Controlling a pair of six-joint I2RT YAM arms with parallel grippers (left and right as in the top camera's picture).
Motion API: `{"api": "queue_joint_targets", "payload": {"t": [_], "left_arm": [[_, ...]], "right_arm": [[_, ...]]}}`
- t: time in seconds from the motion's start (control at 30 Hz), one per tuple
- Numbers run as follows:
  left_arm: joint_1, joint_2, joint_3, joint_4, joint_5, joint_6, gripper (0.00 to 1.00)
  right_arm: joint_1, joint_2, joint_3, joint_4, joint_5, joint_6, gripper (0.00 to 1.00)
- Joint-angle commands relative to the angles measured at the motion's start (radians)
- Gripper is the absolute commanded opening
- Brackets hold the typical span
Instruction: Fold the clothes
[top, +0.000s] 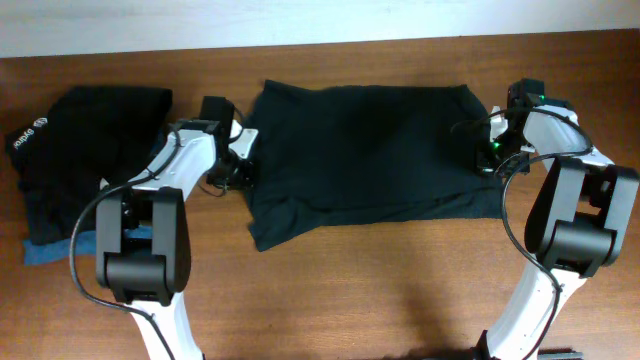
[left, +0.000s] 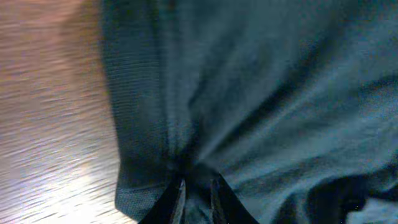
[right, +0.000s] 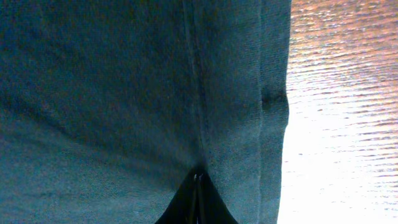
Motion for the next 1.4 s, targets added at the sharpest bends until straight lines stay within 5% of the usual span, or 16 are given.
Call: {"api": "queue_joint_targets", "payload": {"t": [0.0,0.33,0.43,0.67,1.03,1.37], "left_arm": [[0.055,0.039,-0.045,-0.005,-0.132,0.005,0.16],[0.073,0.039,-0.045,0.019,-0.089,0.005,0.17],[0.073,0.037,-0.045,0.018,-0.050,0.005,0.32],[0.073,-0.024,-0.008,0.005,-0.024,0.006,0.36],[0.072,-0.183,0.071,0.007,0.022,0.006,0.54],[0.047,-0.220,0.071,-0.075,0.135,0.059,0.56]], "right_arm": [[-0.019,0.059,-0.019,-0.015,0.080,0.009,0.04],[-0.019,0.059,-0.019,-0.015,0.079,0.009,0.04],[-0.019,0.059,-0.019,-0.015,0.079,0.009,0.04],[-0.018,0.055,-0.003,-0.028,0.034,0.009,0.04],[-0.018,0.029,0.309,-0.287,-0.057,0.008,0.08],[-0.019,0.008,0.481,-0.520,-0.124,-0.044,0.15]]}}
